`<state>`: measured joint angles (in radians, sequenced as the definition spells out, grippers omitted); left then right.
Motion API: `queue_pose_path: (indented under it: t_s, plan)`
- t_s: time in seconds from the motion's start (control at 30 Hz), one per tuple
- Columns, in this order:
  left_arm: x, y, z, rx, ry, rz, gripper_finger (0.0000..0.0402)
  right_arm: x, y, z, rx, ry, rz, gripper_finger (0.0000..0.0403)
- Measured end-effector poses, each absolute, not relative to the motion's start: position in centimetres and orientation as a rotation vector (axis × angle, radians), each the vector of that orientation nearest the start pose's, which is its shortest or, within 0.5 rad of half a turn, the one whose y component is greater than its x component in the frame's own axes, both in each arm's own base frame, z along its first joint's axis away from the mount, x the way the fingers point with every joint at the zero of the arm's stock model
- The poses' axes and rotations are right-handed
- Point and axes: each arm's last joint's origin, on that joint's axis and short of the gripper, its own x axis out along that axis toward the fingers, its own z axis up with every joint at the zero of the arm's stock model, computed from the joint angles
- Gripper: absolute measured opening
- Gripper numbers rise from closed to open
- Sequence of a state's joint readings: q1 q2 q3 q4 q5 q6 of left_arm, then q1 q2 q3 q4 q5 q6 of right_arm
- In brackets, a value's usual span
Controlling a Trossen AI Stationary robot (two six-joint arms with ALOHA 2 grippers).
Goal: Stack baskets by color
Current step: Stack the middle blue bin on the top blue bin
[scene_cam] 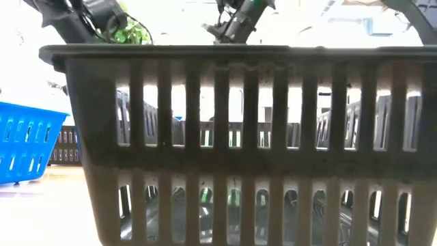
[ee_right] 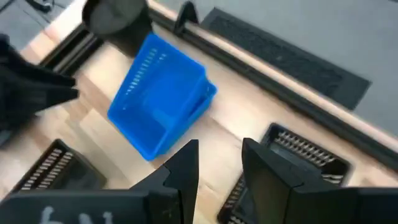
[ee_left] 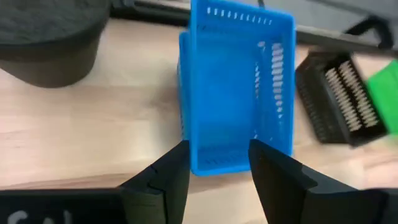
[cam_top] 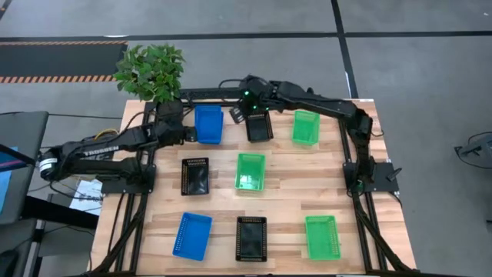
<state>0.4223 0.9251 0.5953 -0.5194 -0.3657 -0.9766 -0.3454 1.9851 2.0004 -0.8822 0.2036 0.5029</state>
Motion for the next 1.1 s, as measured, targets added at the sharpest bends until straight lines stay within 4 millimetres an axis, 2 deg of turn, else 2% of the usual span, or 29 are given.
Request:
queue_pose_path:
  t_s: [0.13, 0.23, 0.37, 0.53, 0.9, 1.1]
  plan:
    - [16.2, 8.9, 21.2, -0.863, 0.483, 1.132, 0.0137, 42.2, -15.9, 31.6, 0.507, 0.717, -0.72, 0.0137]
    - [16.4, 9.3, 20.8, -0.856, 0.497, 1.151, 0.0133, 43.6, -16.9, 29.2, 0.532, 0.714, -0.722, 0.0131]
    - [16.6, 9.9, 20.5, -0.828, 0.513, 1.165, 0.0132, 45.4, -17.3, 25.6, 0.583, 0.763, -0.675, 0.0125]
    - [17.1, 10.3, 19.8, -0.863, 0.575, 1.089, 0.0132, 46.5, -17.3, 22.8, 0.612, 0.801, -0.642, 0.012]
    - [17.7, 10.5, 19.5, -0.85, 0.588, 1.042, 0.0132, 48.1, -17.6, 21.5, 0.669, 0.708, -0.601, 0.0125]
    - [18.3, 10.6, 18.8, -0.865, 0.629, 0.988, 0.0132, 48.2, -17.8, 21.8, 0.661, 0.674, -0.604, 0.0148]
